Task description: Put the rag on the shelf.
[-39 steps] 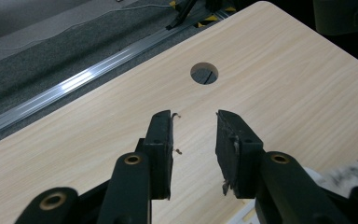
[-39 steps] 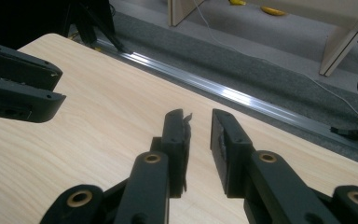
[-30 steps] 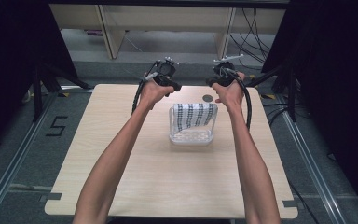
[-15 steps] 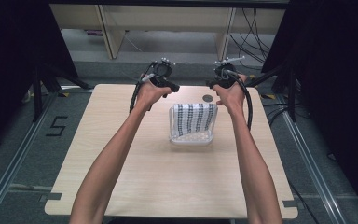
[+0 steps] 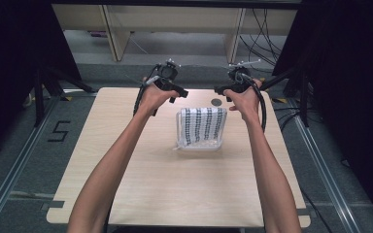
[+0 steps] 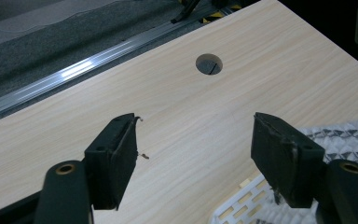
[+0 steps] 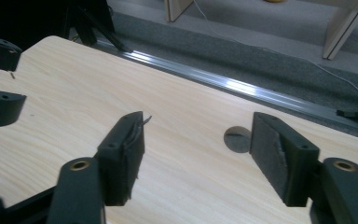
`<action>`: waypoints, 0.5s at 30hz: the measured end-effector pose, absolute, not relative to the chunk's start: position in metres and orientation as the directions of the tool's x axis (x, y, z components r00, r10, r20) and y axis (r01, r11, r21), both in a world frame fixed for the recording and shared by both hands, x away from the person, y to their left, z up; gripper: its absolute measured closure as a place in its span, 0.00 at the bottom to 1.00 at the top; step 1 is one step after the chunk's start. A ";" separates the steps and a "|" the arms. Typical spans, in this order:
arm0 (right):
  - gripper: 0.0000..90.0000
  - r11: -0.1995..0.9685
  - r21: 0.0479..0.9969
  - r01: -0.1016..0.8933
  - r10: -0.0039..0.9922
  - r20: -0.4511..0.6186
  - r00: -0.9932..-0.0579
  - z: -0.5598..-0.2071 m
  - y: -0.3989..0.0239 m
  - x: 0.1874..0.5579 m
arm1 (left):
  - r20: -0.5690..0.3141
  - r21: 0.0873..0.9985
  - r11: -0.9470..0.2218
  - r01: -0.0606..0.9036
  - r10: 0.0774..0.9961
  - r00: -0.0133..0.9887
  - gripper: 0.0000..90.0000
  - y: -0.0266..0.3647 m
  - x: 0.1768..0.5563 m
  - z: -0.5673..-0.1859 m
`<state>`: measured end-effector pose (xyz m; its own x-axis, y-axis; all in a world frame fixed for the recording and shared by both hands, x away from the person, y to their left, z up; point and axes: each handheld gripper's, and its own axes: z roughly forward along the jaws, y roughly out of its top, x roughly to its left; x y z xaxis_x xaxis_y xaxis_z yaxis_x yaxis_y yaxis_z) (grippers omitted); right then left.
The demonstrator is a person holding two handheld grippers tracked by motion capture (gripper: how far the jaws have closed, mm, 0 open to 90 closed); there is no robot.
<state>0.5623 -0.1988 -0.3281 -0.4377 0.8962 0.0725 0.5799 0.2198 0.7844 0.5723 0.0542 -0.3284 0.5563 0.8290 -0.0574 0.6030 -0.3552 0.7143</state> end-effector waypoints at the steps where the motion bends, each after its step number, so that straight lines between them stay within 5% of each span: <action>1: 0.39 0.229 0.787 0.573 0.894 0.063 -0.444 -0.328 -0.200 0.562 | -0.058 0.712 -0.354 0.606 0.830 0.554 0.34 0.055 0.572 -0.327; 15: 0.36 0.190 0.812 0.551 0.870 0.122 -0.479 -0.326 -0.208 0.542 | -0.100 0.728 -0.308 0.612 0.836 0.539 0.31 0.070 0.557 -0.323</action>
<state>0.5416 -0.2079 -0.3260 -0.4786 0.8695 0.1219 0.5514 0.1896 0.8124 0.5574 0.0704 -0.3231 0.5389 0.8364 -0.0997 0.6124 -0.3078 0.7282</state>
